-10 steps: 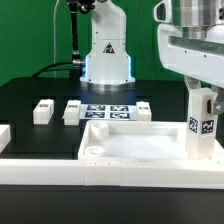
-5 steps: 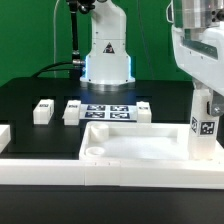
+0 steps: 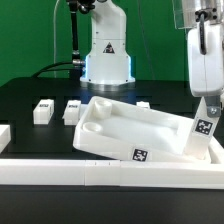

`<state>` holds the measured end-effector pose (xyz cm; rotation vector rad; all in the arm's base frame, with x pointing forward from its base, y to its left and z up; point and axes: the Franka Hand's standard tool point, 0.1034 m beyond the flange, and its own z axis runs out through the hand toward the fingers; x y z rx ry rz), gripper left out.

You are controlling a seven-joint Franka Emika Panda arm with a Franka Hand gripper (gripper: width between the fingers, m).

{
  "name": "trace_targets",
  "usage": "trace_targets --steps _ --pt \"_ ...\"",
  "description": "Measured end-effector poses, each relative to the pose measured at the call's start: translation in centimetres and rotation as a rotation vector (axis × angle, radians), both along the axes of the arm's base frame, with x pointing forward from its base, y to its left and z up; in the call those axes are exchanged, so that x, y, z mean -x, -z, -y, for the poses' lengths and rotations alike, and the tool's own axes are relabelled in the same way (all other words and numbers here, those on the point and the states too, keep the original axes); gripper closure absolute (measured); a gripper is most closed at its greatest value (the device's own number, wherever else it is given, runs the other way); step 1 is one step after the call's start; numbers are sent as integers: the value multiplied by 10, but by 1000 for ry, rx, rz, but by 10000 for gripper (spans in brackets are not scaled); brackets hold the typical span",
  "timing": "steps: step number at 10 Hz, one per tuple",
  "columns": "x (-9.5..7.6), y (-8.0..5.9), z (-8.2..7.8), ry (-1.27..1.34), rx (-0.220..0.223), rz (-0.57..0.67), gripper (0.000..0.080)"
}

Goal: Assemble desk

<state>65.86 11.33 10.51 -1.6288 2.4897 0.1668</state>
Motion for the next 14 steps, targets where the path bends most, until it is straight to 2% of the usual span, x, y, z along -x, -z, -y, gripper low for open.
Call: trace_targets --steps 3,4,5,6,7,8,9,10,14 --pt "1 1 -2 -27 0 4 487" --pt "1 1 -2 -31 1 4 305" --pt "1 2 -2 -35 1 5 196" --pt "1 2 -2 -37 1 5 196" --pt "1 0 -5 -41 0 7 159" --pt "-2 -18 -13 -68 -8 29 159" --pt "-2 -42 -15 -96 -20 63 151" --pt "-2 -53 -13 -99 -27 77 151" --pt "-1 -50 -13 -108 -24 76 150"
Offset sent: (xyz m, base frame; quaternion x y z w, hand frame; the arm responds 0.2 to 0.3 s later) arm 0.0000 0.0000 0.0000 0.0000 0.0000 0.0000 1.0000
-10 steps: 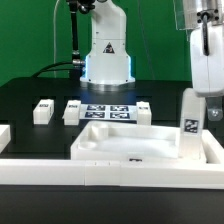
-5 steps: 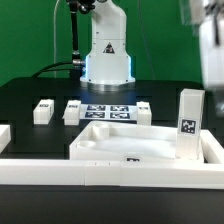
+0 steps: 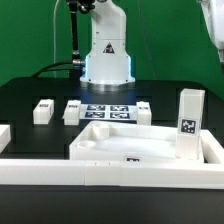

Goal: Assemble desk

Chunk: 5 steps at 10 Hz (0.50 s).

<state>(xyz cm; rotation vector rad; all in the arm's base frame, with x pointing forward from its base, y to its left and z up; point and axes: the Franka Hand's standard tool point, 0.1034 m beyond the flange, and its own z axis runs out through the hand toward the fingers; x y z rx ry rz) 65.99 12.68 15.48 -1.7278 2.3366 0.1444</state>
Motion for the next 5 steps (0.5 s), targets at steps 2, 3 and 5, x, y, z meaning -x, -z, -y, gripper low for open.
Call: trace_targets --steps 2,3,5 --pt "0 0 0 -2 0 0 150" --pt "0 0 -2 -25 3 6 150" --pt "15 0 -11 -109 10 7 150"
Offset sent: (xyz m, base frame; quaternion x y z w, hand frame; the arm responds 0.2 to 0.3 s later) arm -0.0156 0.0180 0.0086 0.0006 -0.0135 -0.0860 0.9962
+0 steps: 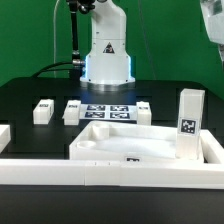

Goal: Assemble desk

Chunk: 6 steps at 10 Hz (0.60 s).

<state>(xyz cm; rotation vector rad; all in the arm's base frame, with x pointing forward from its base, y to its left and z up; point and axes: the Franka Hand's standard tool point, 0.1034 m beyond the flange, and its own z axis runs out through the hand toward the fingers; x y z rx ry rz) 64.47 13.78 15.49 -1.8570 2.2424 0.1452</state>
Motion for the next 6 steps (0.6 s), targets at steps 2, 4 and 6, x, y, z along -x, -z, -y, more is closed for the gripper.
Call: trace_targets --steps 2,4,6 --pt "19 3 -1 -199 22 22 150" --pt "20 4 -3 -321 34 46 150" --pt "20 4 -2 -466 49 78 150"
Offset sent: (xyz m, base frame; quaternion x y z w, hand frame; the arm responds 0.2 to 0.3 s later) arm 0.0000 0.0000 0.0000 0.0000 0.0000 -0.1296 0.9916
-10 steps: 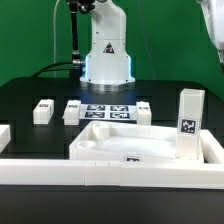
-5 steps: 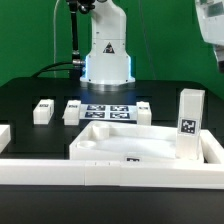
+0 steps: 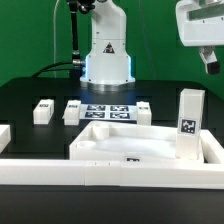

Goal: Assemble desk

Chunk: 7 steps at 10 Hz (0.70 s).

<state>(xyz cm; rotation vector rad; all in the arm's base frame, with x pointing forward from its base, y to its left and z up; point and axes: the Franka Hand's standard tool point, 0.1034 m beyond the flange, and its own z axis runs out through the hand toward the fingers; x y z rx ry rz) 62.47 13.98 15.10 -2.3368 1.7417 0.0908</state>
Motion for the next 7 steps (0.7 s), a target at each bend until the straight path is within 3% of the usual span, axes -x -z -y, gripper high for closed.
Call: trace_targets --steps 2,5,6,7 --pt "2 3 0 -178 19 45 150" --pt "69 44 5 -474 70 60 150" --pt "81 56 5 -551 78 47 150" --pt "79 60 4 -577 87 50 150"
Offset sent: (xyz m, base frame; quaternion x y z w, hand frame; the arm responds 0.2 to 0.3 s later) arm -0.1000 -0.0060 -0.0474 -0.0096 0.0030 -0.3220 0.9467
